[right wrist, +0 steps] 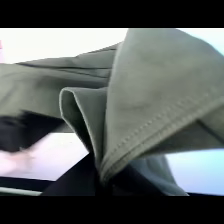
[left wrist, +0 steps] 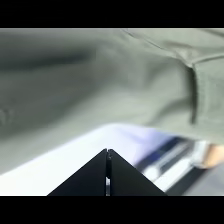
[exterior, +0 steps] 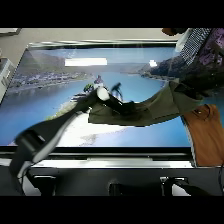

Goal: Fold the clothes and pants, and hang the long-sleeved shirts on hangers.

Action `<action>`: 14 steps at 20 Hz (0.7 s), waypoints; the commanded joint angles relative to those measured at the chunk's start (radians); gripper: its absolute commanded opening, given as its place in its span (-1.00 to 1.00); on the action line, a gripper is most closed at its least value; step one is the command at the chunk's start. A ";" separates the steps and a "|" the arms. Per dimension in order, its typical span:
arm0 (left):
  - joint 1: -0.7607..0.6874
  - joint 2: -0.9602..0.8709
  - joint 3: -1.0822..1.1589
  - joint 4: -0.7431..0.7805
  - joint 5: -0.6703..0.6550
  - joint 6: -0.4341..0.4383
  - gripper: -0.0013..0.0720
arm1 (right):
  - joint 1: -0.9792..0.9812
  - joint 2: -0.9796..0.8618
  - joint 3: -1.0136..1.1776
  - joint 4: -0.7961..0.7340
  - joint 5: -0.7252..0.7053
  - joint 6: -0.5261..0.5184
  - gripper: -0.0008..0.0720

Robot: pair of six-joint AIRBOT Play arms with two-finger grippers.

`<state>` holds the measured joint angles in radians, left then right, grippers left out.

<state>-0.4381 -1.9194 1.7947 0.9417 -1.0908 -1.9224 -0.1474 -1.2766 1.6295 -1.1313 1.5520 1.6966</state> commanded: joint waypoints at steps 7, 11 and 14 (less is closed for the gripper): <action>0.613 0.439 0.002 0.451 -0.463 0.065 -0.92 | 0.409 -0.126 0.001 0.008 -0.207 0.146 -0.90; 0.817 0.523 0.002 0.443 -0.503 0.076 -0.92 | 0.574 -0.262 0.002 0.010 -0.332 0.210 -0.90; 0.872 0.538 0.002 0.436 -0.502 0.071 -0.92 | 0.616 -0.356 0.002 0.068 -0.419 0.220 -0.90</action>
<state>0.3508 -1.4147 1.7962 1.3708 -1.5703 -1.8538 0.4030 -1.5482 1.6299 -1.1080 1.2366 1.8851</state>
